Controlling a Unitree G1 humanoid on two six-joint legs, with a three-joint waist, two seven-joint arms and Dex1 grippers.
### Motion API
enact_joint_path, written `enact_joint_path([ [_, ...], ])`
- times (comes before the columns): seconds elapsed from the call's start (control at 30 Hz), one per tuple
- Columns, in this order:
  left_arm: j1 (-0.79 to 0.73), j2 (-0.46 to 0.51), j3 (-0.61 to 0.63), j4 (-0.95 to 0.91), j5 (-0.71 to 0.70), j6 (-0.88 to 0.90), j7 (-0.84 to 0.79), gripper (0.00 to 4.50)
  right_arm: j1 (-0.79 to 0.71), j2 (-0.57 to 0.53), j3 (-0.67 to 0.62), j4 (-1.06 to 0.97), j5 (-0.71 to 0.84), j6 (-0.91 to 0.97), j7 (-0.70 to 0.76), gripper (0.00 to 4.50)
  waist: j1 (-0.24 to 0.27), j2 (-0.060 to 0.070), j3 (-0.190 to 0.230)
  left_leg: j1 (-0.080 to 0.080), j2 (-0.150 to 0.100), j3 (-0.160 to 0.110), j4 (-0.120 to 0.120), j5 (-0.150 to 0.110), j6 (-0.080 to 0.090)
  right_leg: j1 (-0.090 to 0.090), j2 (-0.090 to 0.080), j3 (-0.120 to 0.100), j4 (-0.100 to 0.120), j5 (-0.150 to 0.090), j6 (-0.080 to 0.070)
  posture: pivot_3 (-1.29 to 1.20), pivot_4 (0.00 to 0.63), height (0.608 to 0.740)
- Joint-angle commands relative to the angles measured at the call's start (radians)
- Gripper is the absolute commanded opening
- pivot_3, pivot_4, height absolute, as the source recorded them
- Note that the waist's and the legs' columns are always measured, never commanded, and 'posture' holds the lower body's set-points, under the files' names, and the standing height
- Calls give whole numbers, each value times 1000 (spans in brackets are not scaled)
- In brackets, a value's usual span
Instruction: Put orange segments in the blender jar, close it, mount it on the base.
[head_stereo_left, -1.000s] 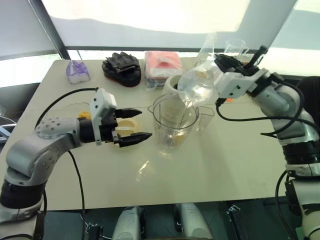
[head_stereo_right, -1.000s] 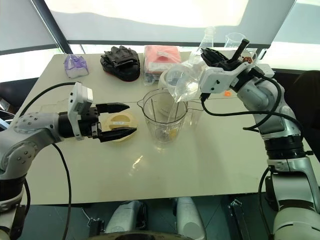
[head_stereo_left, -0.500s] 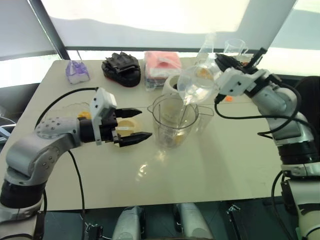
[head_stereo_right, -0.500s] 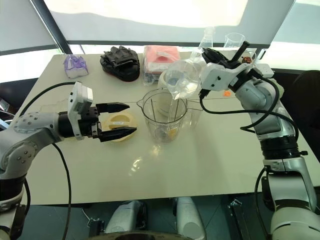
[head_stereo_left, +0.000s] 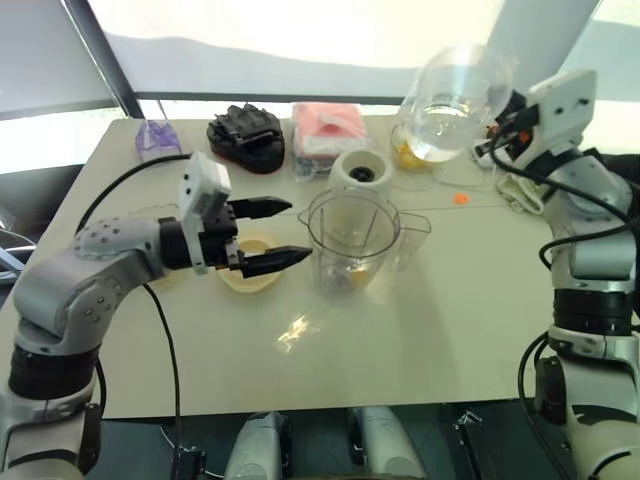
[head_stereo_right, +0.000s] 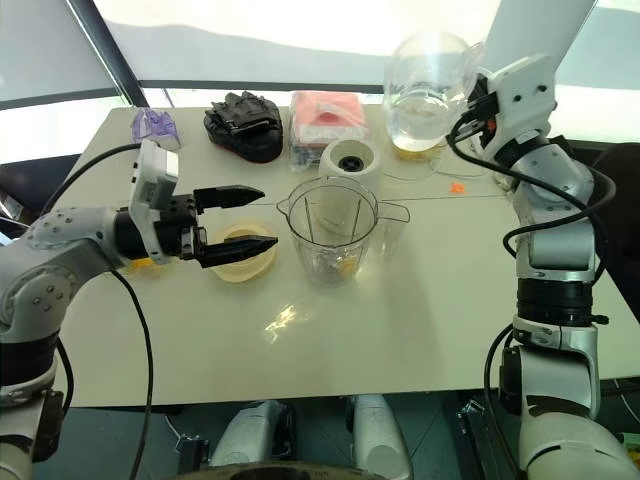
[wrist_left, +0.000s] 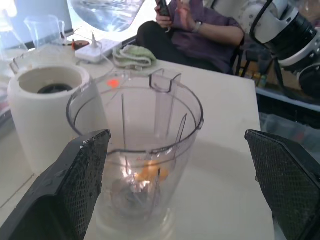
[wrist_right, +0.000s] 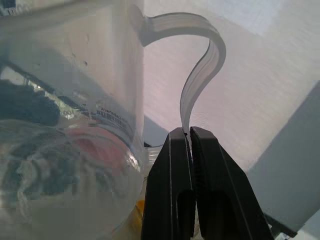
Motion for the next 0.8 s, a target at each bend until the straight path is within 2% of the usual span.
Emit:
enact_joint_path([
  [0.03,-12,9,20,5,-14,-1,-11,4500,29,3,-115,-122,65,102,-76,60,0,0,0,0,0,0,0,0,0,0,0,0,0,0,0,0,150,740],
  [0.17,-24,1,15,17,-19,-2,-15,4500,109,13,-172,-217,87,195,-135,60,0,0,0,0,0,0,0,0,0,0,1,0,0,0,0,0,150,740],
  [0.4,-68,-10,-2,46,-21,-7,-49,4500,343,85,-253,-361,75,287,-253,60,2,0,0,0,-1,0,0,0,0,0,0,0,0,0,0,0,150,740],
  [0.67,-55,-1,-44,43,38,-43,-86,4500,516,159,-313,-304,39,189,-345,60,-4,0,0,1,-3,0,0,0,0,0,1,1,1,-1,-1,0,150,740],
  [0.8,-50,-12,-43,36,39,-40,-81,4500,581,171,-303,-226,17,88,-343,60,-6,0,0,2,-3,0,0,0,0,1,1,1,1,-2,-2,0,150,740],
])
